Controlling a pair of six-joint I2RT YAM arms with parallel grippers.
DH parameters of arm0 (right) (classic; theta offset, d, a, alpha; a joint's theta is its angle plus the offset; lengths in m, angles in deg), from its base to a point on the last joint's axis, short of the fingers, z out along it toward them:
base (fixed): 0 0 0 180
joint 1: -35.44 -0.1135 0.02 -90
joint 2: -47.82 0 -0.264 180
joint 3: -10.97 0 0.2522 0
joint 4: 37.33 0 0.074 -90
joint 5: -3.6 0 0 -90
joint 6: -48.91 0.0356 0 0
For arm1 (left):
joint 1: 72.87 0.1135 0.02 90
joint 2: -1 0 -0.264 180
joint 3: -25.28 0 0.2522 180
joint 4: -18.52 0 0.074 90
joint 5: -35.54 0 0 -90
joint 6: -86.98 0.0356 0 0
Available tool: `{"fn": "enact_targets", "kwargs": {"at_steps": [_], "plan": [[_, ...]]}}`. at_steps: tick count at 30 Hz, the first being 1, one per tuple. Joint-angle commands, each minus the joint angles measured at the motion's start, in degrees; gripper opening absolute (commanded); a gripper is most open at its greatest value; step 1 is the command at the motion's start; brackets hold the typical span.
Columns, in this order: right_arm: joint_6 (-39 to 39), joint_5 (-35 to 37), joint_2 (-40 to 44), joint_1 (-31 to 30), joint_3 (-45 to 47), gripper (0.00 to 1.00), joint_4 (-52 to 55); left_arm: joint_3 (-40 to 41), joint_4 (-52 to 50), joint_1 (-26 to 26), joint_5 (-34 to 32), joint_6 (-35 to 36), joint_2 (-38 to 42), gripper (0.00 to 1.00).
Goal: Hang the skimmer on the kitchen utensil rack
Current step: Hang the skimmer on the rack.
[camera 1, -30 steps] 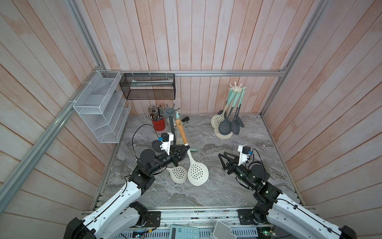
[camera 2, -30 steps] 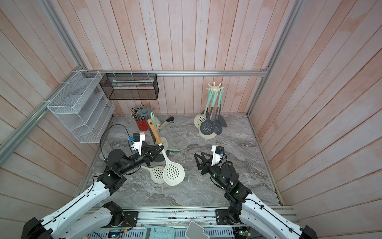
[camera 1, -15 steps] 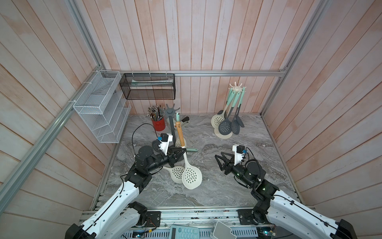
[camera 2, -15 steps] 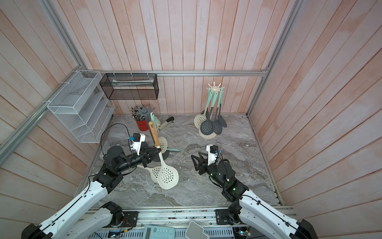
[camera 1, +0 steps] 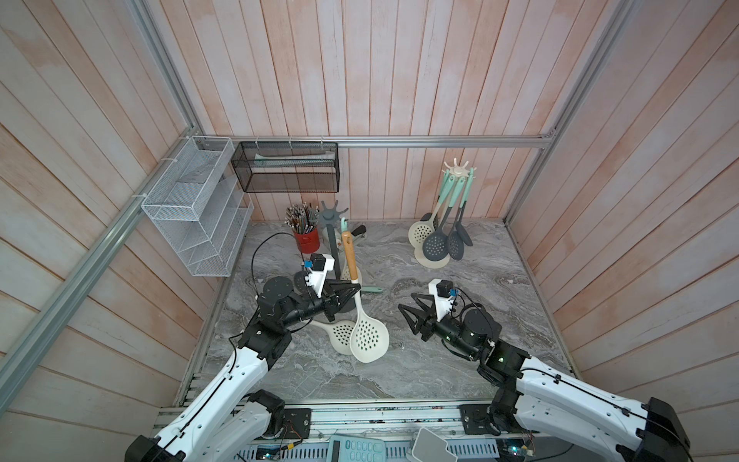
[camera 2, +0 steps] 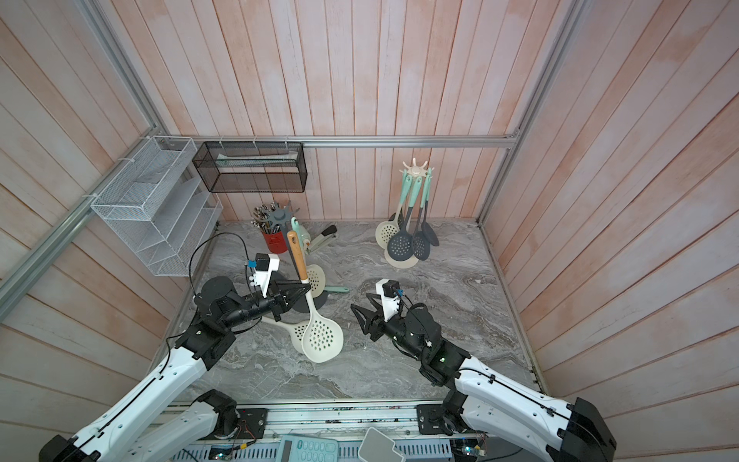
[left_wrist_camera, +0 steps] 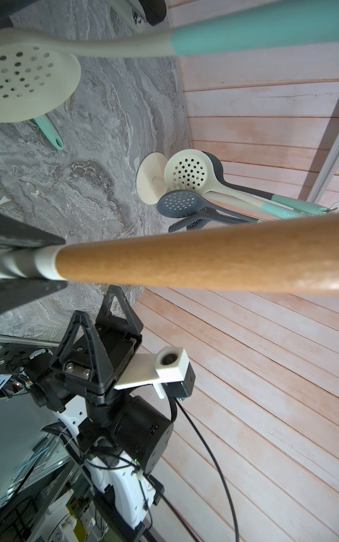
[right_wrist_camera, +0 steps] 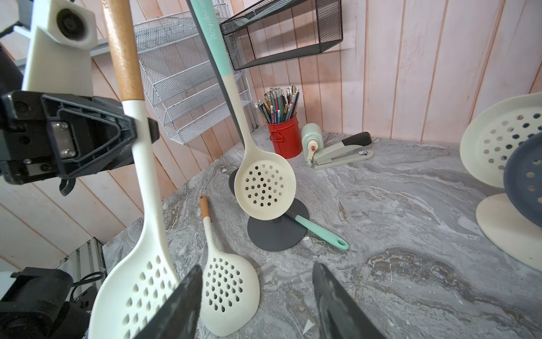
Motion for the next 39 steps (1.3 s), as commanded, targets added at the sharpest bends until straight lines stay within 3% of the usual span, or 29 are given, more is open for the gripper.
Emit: {"fn": "enact_targets", "kwargs": {"at_steps": [1,39], "plan": [[-3.2,1.5,-0.6,-1.0,-2.1,0.62,-1.0,-2.2,1.3,0.9,1.2,1.1,-0.2,0.06],[-3.2,2.1,-1.8,-1.7,-2.5,0.63,-3.0,-3.8,3.5,6.7,0.4,-2.9,-4.6,0.06]]}}
